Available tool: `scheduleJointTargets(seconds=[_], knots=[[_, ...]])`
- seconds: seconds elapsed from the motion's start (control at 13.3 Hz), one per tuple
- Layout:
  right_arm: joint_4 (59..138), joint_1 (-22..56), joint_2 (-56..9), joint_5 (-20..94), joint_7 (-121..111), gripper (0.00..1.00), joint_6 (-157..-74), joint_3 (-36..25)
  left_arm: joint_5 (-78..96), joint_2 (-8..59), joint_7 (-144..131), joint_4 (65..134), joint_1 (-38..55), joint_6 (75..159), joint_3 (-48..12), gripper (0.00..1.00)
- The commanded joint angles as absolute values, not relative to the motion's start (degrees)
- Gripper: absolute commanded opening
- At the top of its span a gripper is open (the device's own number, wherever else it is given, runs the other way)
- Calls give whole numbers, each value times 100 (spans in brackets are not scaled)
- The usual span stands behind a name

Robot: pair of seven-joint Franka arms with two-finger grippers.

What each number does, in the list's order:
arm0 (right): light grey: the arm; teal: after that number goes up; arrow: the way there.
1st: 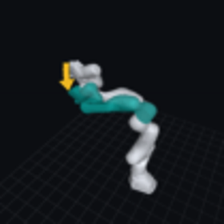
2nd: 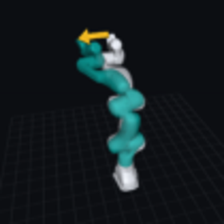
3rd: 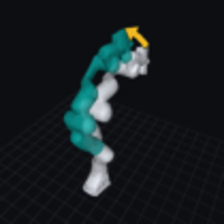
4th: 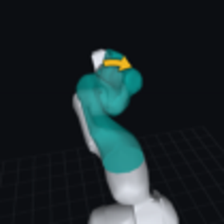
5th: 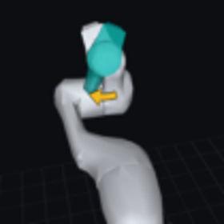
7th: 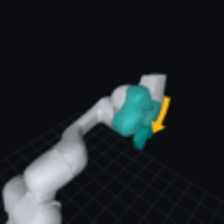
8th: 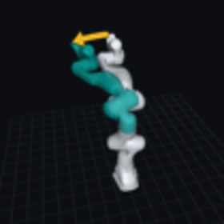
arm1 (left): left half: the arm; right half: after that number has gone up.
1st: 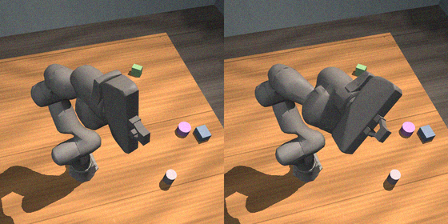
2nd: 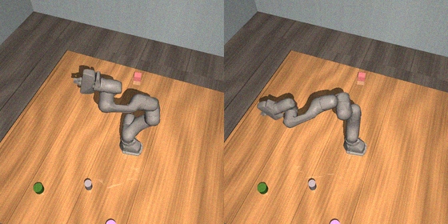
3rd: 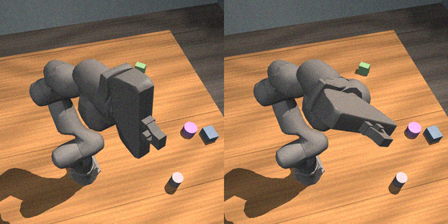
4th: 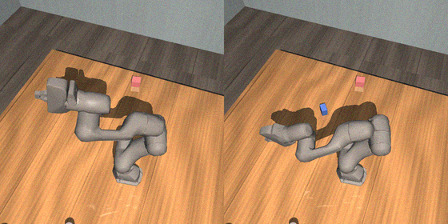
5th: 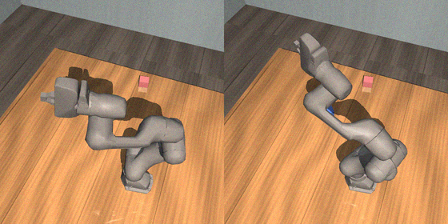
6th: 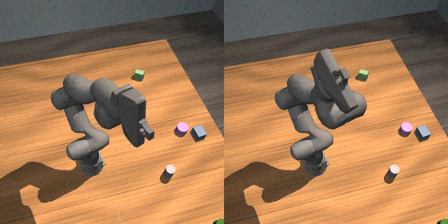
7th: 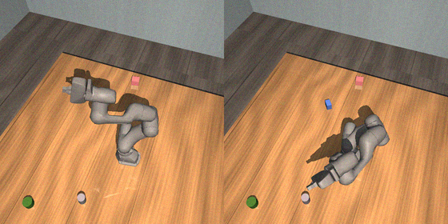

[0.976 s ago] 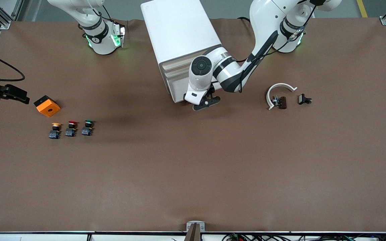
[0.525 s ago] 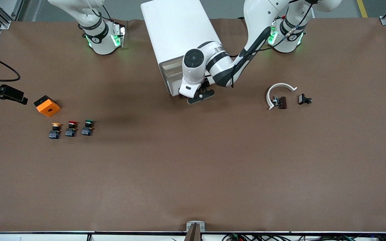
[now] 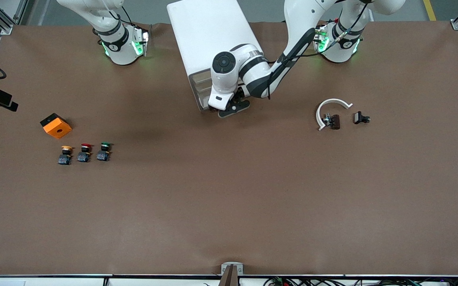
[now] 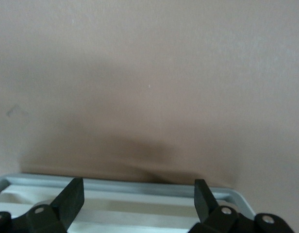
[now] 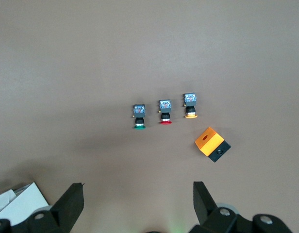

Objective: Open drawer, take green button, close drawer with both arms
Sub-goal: 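Push the drawer into the cabinet with the left gripper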

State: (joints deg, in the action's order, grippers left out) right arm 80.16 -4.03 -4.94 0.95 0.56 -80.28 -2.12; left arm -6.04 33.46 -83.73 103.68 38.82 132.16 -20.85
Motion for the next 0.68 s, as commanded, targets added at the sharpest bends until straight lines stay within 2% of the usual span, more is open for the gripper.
scheduleJointTargets(seconds=[0.0,0.6], knots=[[8006,-510,-483,158,132,100,-7928,-141,-659,3392,-8543,10327,3999,13175,-2109,100],[8252,-501,-238,184,551,100,-8051,-141,-379,3428,-8675,10231,4096,13166,-2171,100]])
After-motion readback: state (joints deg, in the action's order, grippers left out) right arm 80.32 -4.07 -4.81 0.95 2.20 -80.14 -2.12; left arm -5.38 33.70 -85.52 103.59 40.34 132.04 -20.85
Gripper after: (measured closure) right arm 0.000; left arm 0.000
